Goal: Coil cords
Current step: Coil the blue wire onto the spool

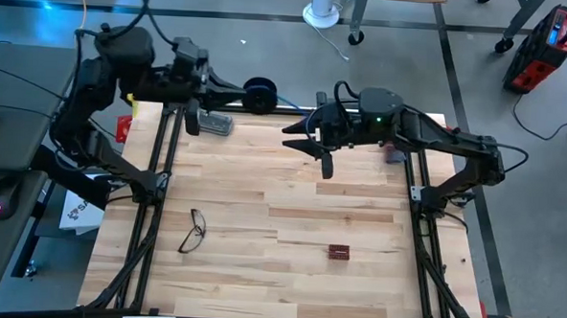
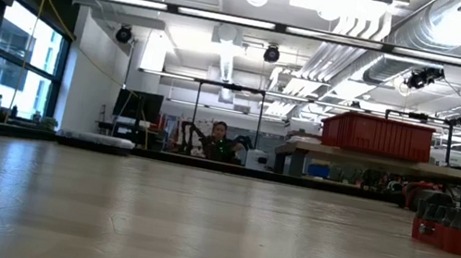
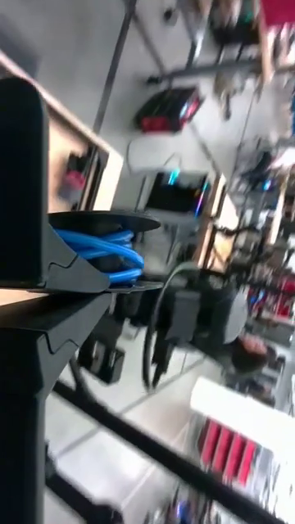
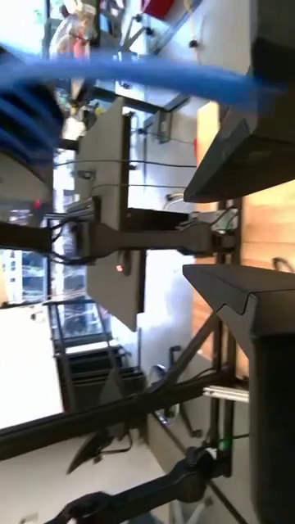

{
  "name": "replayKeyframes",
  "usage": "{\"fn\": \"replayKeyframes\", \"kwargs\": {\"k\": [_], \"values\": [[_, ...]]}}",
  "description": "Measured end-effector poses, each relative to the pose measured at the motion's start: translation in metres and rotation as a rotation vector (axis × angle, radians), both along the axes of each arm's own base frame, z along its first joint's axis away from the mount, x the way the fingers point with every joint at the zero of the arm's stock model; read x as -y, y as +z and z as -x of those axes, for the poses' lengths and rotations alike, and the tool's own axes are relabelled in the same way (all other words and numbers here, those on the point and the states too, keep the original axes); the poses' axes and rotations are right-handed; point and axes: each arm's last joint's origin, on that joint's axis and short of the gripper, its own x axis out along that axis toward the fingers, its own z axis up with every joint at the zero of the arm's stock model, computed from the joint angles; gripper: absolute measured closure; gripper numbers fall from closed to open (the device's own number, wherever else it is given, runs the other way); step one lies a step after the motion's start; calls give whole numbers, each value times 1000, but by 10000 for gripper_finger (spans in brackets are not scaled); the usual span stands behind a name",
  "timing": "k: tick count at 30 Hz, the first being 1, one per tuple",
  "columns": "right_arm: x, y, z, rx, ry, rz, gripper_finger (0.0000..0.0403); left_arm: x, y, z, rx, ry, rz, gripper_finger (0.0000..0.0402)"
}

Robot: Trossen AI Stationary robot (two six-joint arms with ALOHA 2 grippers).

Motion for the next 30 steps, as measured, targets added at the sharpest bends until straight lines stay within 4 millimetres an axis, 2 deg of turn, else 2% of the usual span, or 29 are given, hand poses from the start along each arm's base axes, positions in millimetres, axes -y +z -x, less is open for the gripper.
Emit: {"fn": "replayKeyframes", "kwargs": {"k": [11, 16, 20, 24, 30], "values": [[1, -7, 4, -91, -37, 18, 277, -1, 4, 16, -7, 97, -108, 401], [4, 5, 27, -82, -50, 10, 277, -2, -13, 17, -167, 133, -97, 401], [6, 16, 44, -55, -63, -1, 277, -3, -24, 11, -191, 131, -95, 401], [6, 22, 48, -17, -67, -13, 277, -3, -35, 0, -139, 87, -91, 401], [5, 25, 48, 23, -64, -14, 279, -5, -78, -33, -124, 4, -16, 401]]}}
